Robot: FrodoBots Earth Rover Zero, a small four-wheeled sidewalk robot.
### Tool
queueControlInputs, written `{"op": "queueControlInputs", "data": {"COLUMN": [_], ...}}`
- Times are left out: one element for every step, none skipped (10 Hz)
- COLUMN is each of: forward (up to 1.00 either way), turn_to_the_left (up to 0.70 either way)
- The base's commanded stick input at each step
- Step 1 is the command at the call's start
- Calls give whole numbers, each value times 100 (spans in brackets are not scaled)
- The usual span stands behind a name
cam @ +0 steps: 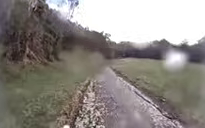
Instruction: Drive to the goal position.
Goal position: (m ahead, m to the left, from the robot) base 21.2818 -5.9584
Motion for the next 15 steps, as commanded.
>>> {"op": "queueControlInputs", "data": {"forward": [70, 70, 70, 70, 70, 70, 70, 70, 70, 70, 70, 70, 70, 70, 70], "turn_to_the_left": [0, 0, 0, 0, 0, 0, 0, 0, 0, 0, 0, 0, 0, 0, 0]}}
